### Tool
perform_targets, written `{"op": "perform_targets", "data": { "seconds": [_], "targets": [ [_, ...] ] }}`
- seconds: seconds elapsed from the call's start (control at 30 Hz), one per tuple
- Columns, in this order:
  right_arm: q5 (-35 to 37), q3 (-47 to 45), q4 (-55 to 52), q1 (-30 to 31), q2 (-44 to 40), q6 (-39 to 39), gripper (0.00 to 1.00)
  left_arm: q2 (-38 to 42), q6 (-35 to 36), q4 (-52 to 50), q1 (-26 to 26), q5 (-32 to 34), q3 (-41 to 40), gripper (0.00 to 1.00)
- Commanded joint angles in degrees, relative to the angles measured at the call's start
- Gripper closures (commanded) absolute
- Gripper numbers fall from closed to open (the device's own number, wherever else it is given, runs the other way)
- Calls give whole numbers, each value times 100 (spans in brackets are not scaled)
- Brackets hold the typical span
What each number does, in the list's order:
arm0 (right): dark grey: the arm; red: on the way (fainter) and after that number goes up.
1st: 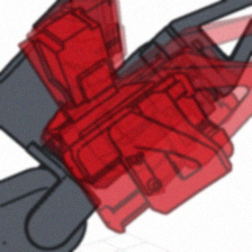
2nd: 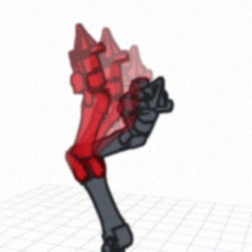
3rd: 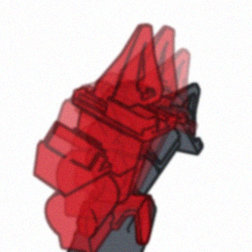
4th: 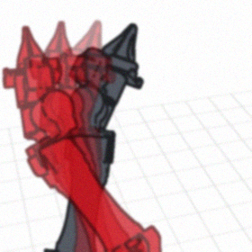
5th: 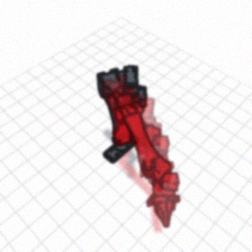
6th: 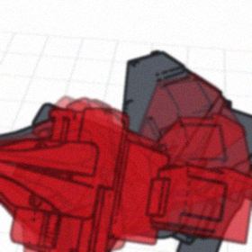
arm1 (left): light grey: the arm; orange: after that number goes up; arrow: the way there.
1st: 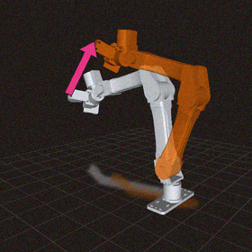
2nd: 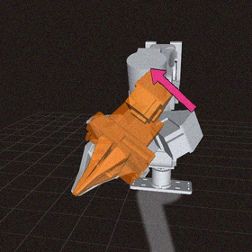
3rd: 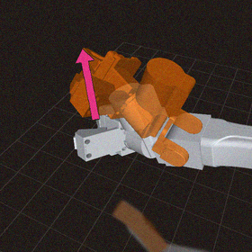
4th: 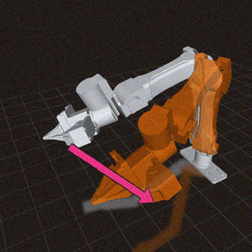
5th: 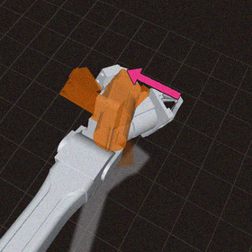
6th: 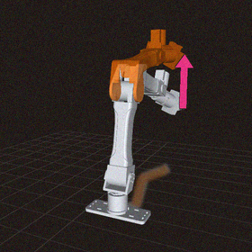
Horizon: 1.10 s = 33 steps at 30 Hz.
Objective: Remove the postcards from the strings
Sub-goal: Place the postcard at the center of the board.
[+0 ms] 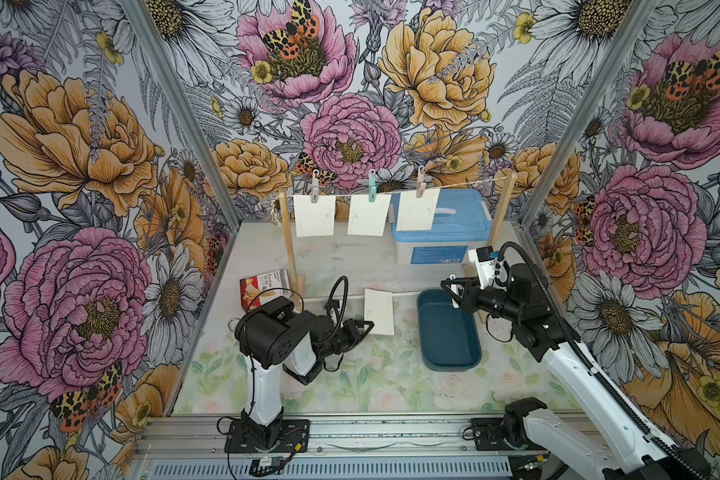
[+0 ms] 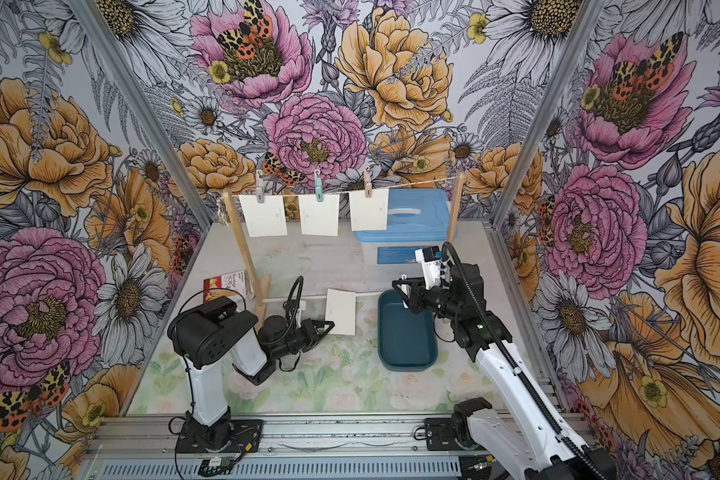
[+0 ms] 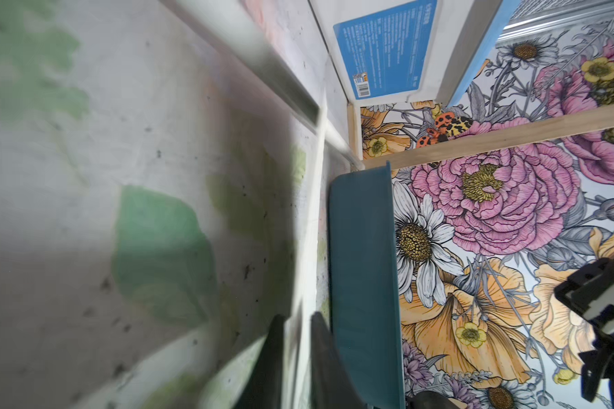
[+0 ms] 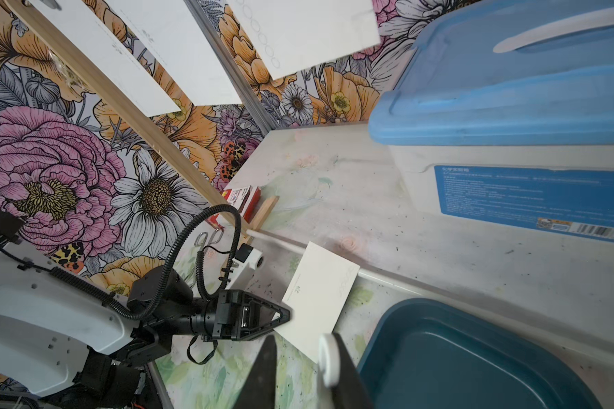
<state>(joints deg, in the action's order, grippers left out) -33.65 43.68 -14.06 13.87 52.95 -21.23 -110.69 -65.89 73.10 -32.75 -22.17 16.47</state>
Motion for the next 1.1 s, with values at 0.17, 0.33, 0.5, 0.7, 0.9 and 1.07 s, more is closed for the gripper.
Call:
{"op": "perform_targets", "data": {
  "seconds": [0.17,0.33,0.5,0.7,0.9,1.07],
  "targets": [
    [309,-323,231,154,-80,-38,97,903,325,-1270,-115,535,-57,54],
    [377,-697,438,193,26,-134,97,1458,510,-2179,-252,842,-198,66],
    [378,-1017,844,233,169,-293,97,1671,535,-2510,-346,795,-203,89],
    [428,-1210,1228,258,424,-428,97,1581,419,-2459,-414,775,-223,100],
    [596,-1309,1293,269,665,-417,95,2193,311,-3059,-549,1082,-483,65],
    [899,-1366,1288,281,970,-392,95,3712,1004,-5595,-588,1731,-118,48]
  ]
}}
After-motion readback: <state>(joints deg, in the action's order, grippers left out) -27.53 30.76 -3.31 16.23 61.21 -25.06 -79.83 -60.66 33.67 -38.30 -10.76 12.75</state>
